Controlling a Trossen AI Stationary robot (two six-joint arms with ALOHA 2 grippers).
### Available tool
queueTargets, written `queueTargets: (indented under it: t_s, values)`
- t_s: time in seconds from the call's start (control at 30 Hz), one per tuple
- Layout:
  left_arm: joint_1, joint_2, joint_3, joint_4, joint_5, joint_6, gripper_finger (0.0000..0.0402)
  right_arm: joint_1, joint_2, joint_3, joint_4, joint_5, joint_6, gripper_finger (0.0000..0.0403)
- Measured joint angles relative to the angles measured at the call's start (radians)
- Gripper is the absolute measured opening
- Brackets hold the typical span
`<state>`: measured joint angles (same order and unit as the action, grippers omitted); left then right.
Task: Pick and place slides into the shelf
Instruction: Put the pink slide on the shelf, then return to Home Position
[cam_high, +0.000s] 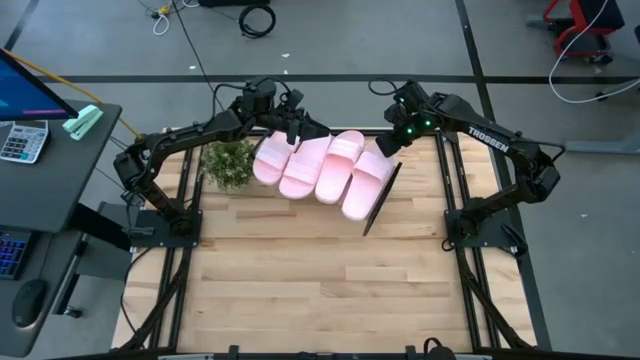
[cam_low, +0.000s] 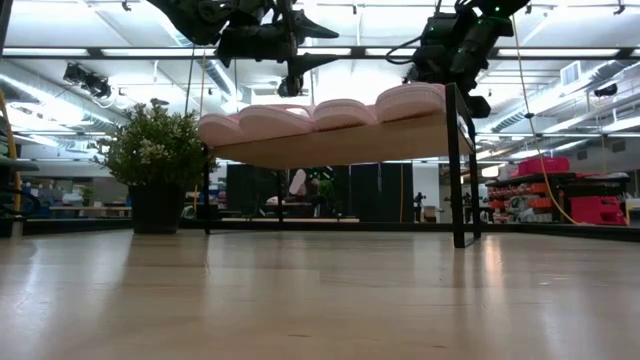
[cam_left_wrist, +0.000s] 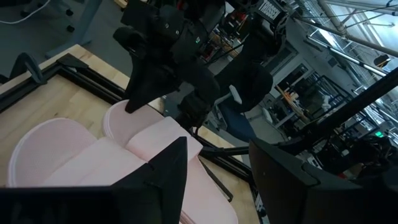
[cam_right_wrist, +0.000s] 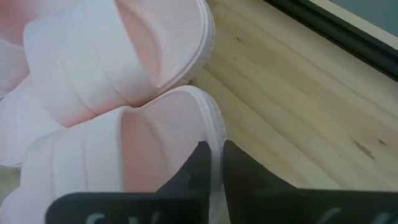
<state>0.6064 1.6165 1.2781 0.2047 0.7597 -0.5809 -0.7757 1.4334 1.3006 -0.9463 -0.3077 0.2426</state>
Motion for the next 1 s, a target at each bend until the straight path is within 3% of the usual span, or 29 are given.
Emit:
queueTargets:
  t_s: [0.37, 0.57, 0.8, 1.0]
  values:
    - [0.0, 0.0, 0.0, 0.0, 0.0, 0.001, 0.0177, 0.0, 0.0, 0.0, -0.031, 0.049, 0.008, 0.0133]
    - [0.0, 0.0, 0.0, 0.0, 0.0, 0.001, 0.018, -0.001, 0.0, 0.0, -0.035, 0.053, 0.023, 0.0167]
    - [0.0, 0.0, 0.0, 0.0, 0.0, 0.036, 0.0175, -0.001, -0.04, 0.0, -0.03, 0.053, 0.01, 0.017]
    - [-0.01, 0.0, 0.0, 0.0, 0.0, 0.077, 0.0156, 0.008, -0.147, 0.0, -0.036, 0.035, -0.021, 0.0124]
